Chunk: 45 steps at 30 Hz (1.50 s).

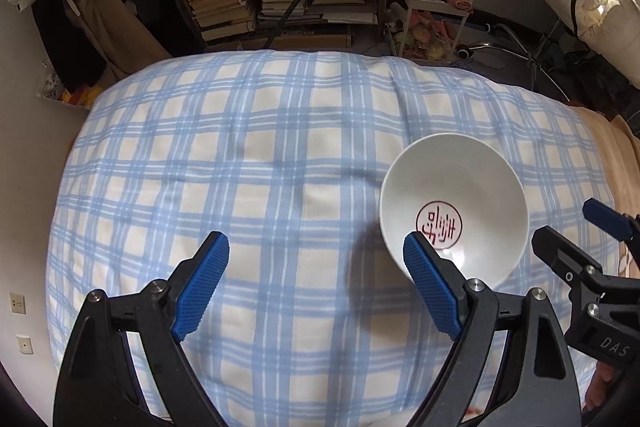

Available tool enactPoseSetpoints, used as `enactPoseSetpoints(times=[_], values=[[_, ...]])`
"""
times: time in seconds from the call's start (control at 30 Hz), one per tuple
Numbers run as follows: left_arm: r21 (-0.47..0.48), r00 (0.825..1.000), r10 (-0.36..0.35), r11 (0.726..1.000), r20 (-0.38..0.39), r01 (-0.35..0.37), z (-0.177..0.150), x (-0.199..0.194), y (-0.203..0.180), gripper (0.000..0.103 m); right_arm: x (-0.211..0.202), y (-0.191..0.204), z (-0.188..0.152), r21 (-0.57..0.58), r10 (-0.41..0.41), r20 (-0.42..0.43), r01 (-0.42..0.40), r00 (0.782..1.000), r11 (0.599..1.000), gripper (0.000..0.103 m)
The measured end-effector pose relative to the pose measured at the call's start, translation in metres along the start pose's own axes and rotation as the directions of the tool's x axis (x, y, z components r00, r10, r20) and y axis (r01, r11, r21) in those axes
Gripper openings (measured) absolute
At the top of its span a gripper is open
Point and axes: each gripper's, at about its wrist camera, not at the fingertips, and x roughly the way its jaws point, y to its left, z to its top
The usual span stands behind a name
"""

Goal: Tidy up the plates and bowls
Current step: 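Move both grippers to the white bowl with red stamp and grasp its rim, then carry the stamped white bowl and lower it into the nested bowl stack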

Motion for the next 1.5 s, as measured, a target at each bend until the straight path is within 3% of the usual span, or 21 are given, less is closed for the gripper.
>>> enactPoseSetpoints(times=[0.17,0.27,0.43,0.53,0.63,0.9,1.07,1.5], values=[[0.015,0.999,0.021,1.0,-0.03,-0.02,0.007,0.021,-0.005,0.086,0.023,-0.006,0.008,0.037,0.049,-0.068,-0.047,0.996,0.998,0.071],[0.017,0.999,-0.007,1.0,-0.049,0.008,0.008,0.029,-0.009,0.066,0.034,-0.009,0.011,0.076,0.105,-0.097,-0.098,0.99,0.992,0.059],[-0.09,0.984,-0.166,0.983,-0.071,0.159,0.009,0.035,-0.006,0.021,0.043,-0.004,0.011,0.116,0.184,-0.112,-0.171,0.976,0.978,0.027],[-0.055,0.986,-0.155,0.987,-0.063,0.151,0.006,0.033,-0.015,0.014,0.042,0.001,0.009,0.123,0.182,-0.119,-0.168,0.976,0.978,0.021],[0.002,0.988,-0.126,0.992,-0.089,0.127,0.004,0.036,-0.028,0.011,0.043,0.006,0.008,0.129,0.177,-0.123,-0.161,0.977,0.978,0.012],[-0.032,0.983,-0.132,0.991,-0.13,0.129,0.0,0.036,-0.022,0.011,0.029,0.022,-0.007,0.051,0.112,-0.069,-0.108,0.991,0.993,0.012],[-0.032,0.982,-0.137,0.99,-0.129,0.134,-0.008,0.018,-0.019,0.011,0.019,0.029,-0.015,0.039,0.086,-0.075,-0.083,0.993,0.996,0.012],[-0.01,0.988,-0.143,0.99,-0.058,0.142,-0.035,-0.052,-0.01,0.011,-0.036,0.035,-0.042,0.075,0.124,0.002,-0.124,0.992,0.989,0.012]])
